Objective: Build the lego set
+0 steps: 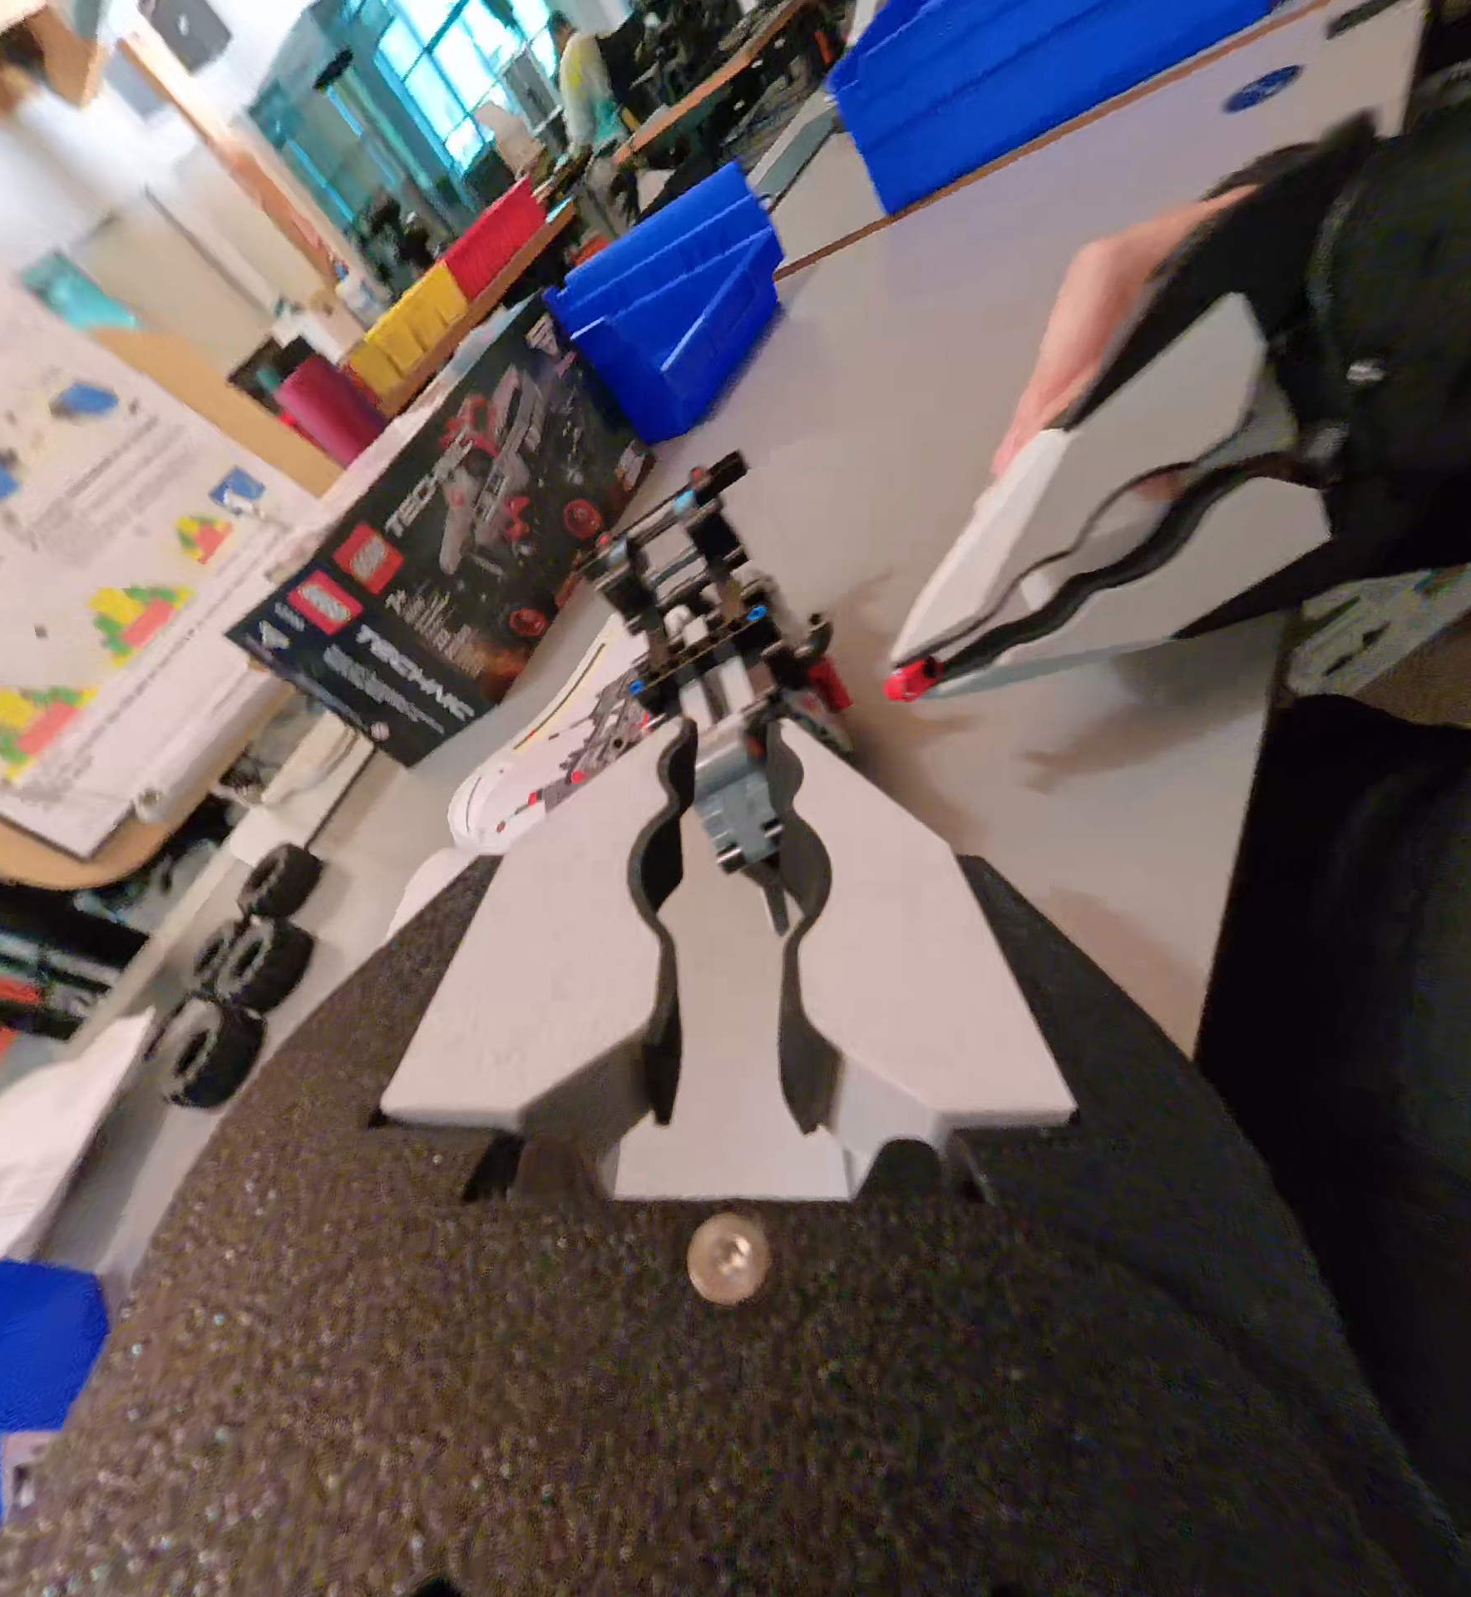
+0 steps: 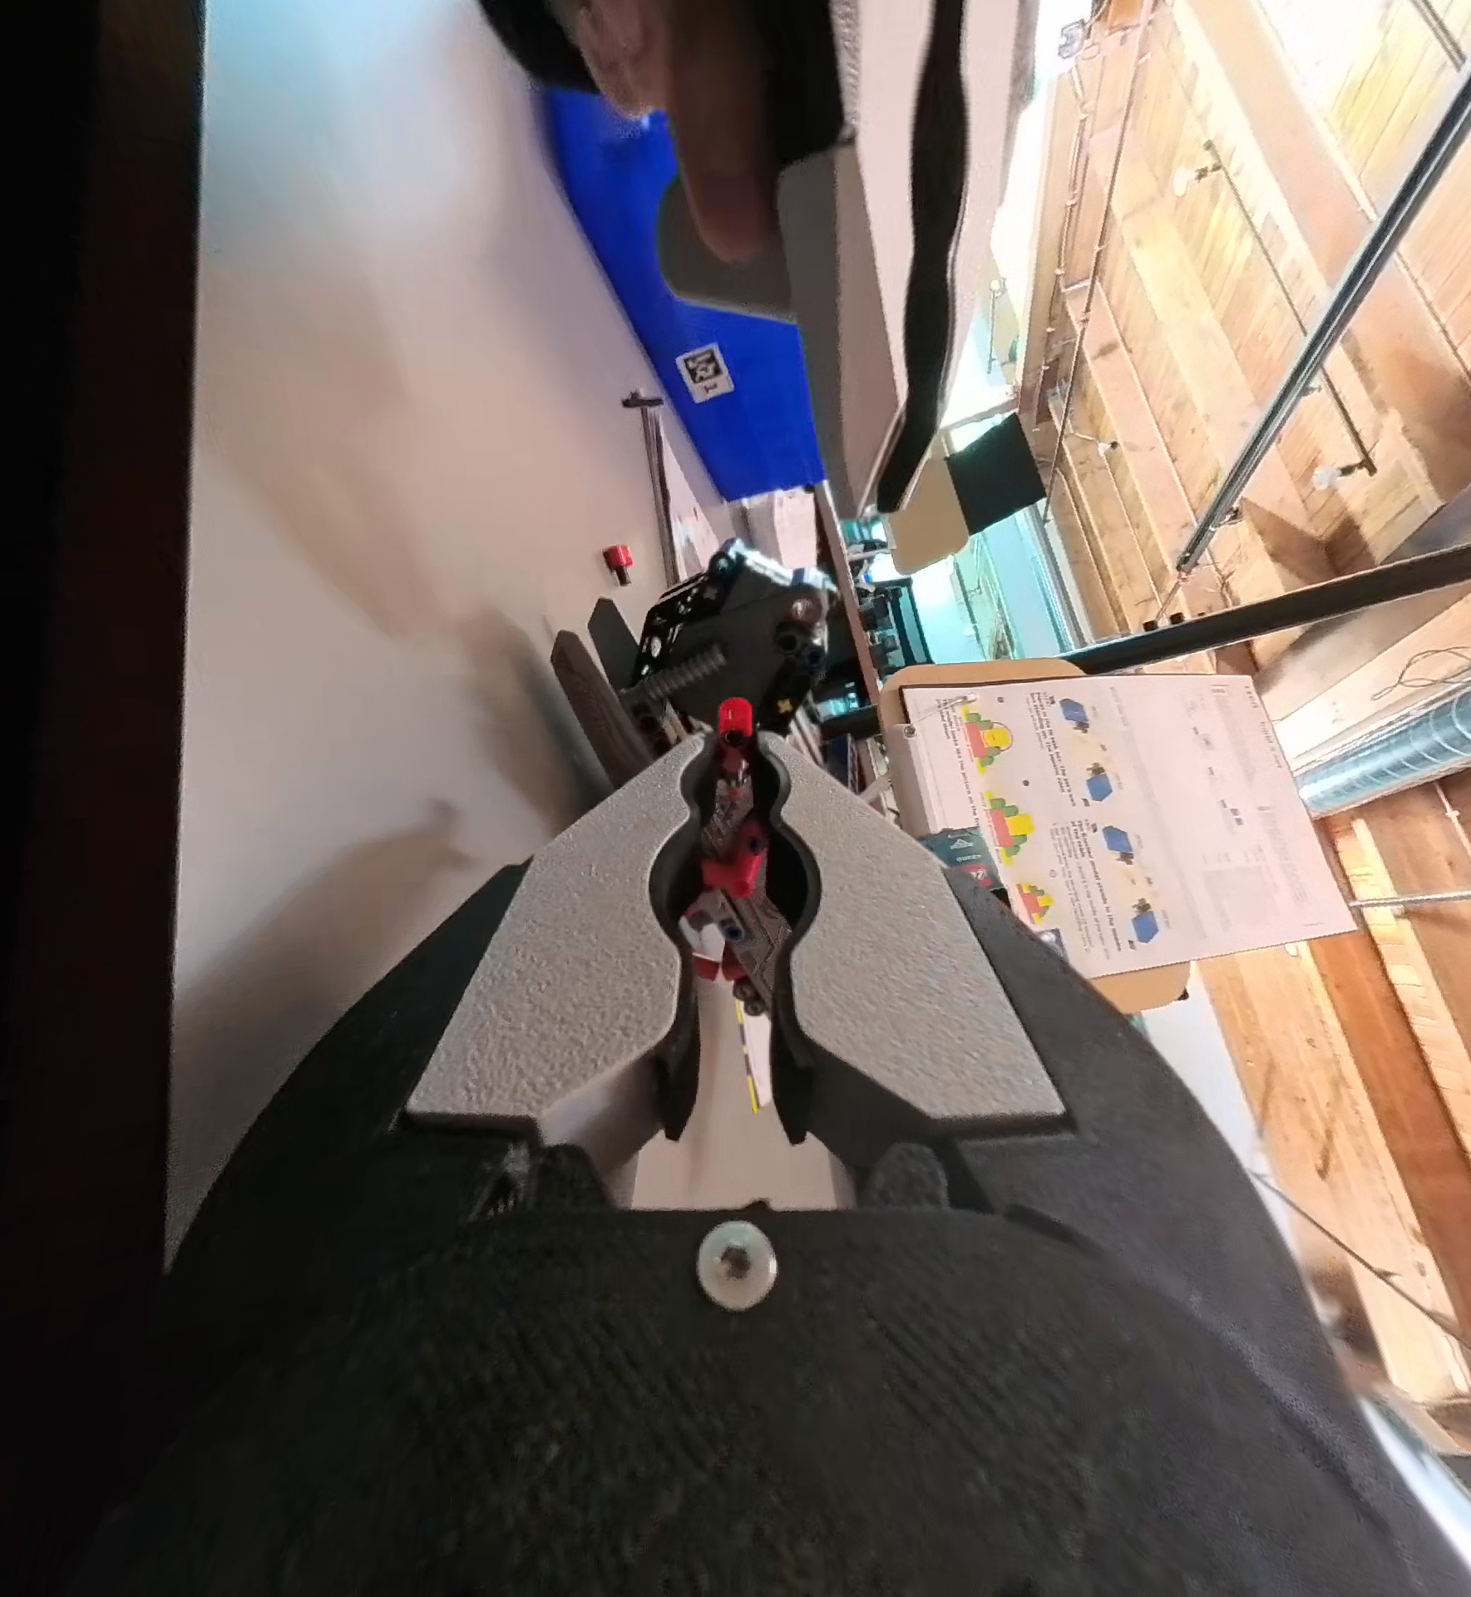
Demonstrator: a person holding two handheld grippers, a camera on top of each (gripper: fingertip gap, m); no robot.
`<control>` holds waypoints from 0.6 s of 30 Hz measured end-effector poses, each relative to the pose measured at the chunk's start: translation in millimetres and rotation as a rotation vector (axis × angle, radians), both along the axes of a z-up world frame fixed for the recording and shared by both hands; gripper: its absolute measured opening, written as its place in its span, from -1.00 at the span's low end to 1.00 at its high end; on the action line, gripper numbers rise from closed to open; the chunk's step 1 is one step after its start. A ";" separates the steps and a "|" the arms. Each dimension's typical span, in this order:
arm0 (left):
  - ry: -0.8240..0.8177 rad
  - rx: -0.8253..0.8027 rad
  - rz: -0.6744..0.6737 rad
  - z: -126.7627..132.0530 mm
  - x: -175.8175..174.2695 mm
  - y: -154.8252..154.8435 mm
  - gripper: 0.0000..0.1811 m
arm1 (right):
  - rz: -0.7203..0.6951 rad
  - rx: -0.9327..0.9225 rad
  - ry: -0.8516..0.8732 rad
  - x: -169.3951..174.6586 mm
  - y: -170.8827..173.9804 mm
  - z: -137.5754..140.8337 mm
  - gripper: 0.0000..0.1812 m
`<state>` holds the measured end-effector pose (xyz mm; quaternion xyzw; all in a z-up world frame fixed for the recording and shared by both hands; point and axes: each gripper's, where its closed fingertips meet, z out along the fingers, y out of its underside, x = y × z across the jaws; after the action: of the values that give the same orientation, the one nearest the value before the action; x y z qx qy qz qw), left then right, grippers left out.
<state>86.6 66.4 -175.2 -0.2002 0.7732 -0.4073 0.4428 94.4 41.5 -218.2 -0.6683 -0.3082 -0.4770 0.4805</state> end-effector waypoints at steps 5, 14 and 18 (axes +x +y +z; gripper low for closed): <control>-0.072 0.260 -0.129 -12.1 -17.0 -29.0 -0.82 | 0.049 0.086 0.098 -2.4 3.9 12.7 -0.94; -0.197 0.573 -0.204 -23.5 -11.6 -47.0 -0.80 | 0.109 0.125 0.128 -8.7 5.5 18.4 -0.94; -0.201 0.574 -0.241 -21.7 -10.9 -47.6 -0.87 | 0.125 0.116 0.123 -11.4 6.3 16.9 -0.94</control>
<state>75.7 18.8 -197.0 0.0668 0.8271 -0.2399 0.5039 83.0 47.8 -201.2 -0.6467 -0.2910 -0.4213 0.5653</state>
